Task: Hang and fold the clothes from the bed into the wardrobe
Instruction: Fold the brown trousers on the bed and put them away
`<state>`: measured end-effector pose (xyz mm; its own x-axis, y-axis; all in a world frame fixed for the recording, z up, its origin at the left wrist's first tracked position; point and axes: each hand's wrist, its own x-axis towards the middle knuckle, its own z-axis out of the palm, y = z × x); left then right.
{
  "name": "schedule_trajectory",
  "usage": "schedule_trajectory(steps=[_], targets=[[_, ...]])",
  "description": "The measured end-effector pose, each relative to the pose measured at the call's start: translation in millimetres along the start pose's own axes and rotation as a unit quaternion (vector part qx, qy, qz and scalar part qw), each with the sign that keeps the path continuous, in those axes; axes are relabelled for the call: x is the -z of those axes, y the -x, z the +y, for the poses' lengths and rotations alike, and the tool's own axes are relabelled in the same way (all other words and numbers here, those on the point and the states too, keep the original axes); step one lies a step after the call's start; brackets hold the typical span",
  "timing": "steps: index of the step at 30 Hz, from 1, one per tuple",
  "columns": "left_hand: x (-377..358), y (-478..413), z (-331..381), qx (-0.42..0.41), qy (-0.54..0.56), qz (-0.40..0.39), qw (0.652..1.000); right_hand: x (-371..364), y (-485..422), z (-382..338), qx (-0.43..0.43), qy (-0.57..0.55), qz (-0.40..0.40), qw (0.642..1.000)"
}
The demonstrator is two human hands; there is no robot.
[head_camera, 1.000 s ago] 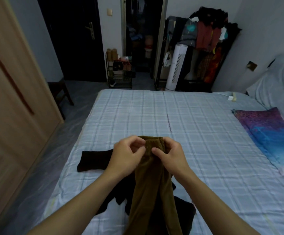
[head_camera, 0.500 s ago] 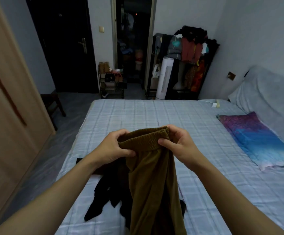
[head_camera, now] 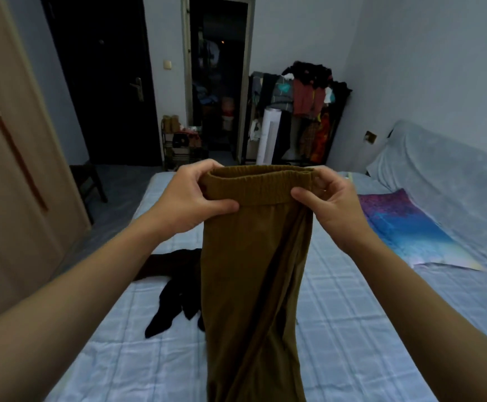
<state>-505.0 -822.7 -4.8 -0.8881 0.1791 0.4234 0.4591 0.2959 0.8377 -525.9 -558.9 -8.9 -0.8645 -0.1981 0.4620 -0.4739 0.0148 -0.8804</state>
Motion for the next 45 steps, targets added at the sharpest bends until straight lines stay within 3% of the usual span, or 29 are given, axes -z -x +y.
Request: schedule_trajectory(steps=[16, 23, 35, 45], targets=[[-60.2, 169.6, 202.9, -0.070, -0.109, 0.053, 0.990, 54.3, 164.4, -123.6, 0.089, -0.119, -0.059, 0.987], [-55.8, 217.0, 261.5, -0.107, -0.086, 0.066, 0.988, 55.2, 207.9, -193.8, 0.147, -0.129, -0.082, 0.977], [-42.7, 280.2, 279.4, -0.120, 0.028, 0.056, 0.991, 25.5, 262.7, -236.7, 0.159, -0.136, -0.076, 0.975], [-48.0, 227.3, 232.1, -0.071, 0.033, 0.122, 0.989, 25.1, 200.3, -190.2, 0.131, -0.097, -0.058, 0.985]])
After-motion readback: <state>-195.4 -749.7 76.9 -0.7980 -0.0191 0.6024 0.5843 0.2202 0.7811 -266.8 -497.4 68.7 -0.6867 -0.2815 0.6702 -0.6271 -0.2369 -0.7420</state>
